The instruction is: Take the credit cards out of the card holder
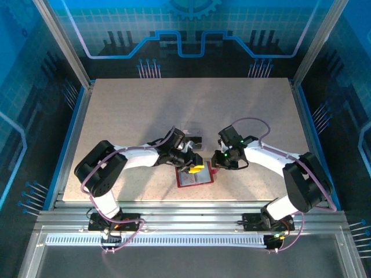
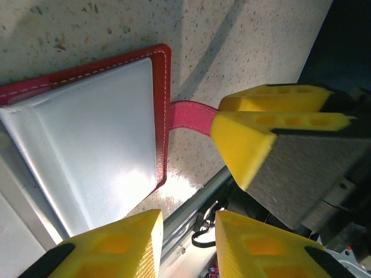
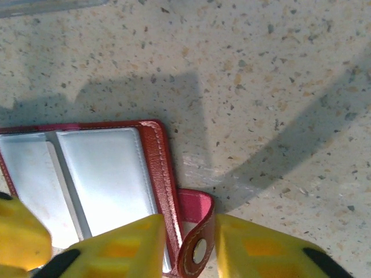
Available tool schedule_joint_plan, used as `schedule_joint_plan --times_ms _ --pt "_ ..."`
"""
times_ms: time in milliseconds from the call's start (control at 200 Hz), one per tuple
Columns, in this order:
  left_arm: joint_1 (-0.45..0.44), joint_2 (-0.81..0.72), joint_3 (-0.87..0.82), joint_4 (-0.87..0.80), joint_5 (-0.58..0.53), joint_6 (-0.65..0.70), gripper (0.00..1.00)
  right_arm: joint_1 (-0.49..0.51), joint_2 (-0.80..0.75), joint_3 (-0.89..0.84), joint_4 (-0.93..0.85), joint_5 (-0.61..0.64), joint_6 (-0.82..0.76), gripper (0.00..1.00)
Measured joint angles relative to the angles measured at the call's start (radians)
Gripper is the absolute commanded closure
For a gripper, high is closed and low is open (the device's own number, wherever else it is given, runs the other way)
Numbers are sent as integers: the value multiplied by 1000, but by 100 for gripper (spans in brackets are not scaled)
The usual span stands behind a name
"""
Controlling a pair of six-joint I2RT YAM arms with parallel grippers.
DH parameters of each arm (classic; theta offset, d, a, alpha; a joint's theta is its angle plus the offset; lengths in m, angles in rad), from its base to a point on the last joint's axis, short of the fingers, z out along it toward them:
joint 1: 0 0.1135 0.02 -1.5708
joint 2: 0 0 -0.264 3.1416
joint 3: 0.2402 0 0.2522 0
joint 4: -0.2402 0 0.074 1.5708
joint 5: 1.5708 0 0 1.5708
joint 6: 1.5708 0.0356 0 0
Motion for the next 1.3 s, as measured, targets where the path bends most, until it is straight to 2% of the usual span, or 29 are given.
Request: schedule_joint_plan --times_ms 190,540,660,870,975,1181,1301 --pt "23 -44 0 -47 -21 38 71 0 0 0 0 0 4 92" --pt "74 -99 0 -208 -71 156 72 18 -31 -23 1 0 33 95" --pt "89 -109 -13 -236 -76 181 72 35 -35 -28 -1 0 46 94" --pt "96 -110 -35 -266 -78 205 76 47 -56 -31 -17 9 67 81" --pt "96 -110 -40 -268 -78 211 79 48 -72 -25 -49 31 69 77" --pt "96 -110 -65 -273 -79 229 84 60 -129 21 -76 53 75 76" --pt "96 -109 -75 -277 -78 232 86 69 -143 30 -43 24 93 77"
